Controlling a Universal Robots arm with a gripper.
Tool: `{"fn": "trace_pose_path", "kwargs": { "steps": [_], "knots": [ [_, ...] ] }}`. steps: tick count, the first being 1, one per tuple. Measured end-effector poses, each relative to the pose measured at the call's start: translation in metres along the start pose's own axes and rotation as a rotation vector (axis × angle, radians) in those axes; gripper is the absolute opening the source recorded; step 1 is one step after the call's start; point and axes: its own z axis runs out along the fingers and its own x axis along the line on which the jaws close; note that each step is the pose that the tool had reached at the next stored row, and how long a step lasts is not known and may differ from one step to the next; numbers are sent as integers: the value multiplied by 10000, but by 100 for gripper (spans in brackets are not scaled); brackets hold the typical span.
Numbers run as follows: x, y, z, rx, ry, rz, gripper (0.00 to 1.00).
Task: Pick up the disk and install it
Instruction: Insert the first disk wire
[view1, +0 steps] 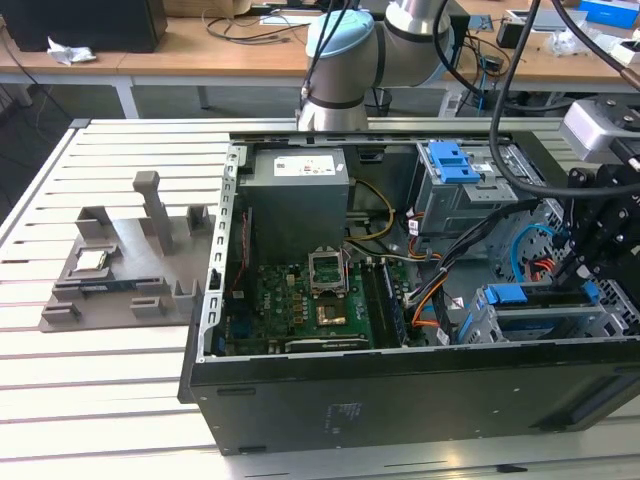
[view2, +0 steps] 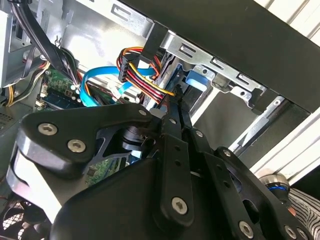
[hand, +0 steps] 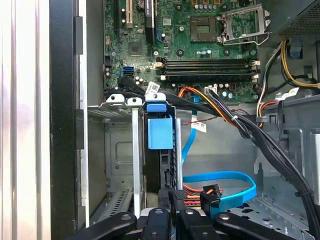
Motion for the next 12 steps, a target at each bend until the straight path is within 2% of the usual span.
{"fn": "trace_pose_path", "kwargs": {
  "steps": [3,4,5,7,12],
  "knots": [
    [-5,-1,14,1,1,0,16],
    [-5,-1,15,0,0,0,17],
    [-5,-1,17,-1,-4,-1,24],
    [-5,0,2,0,1,0,24],
    [-7,10,-170,0,0,0,24]
  ]
}}
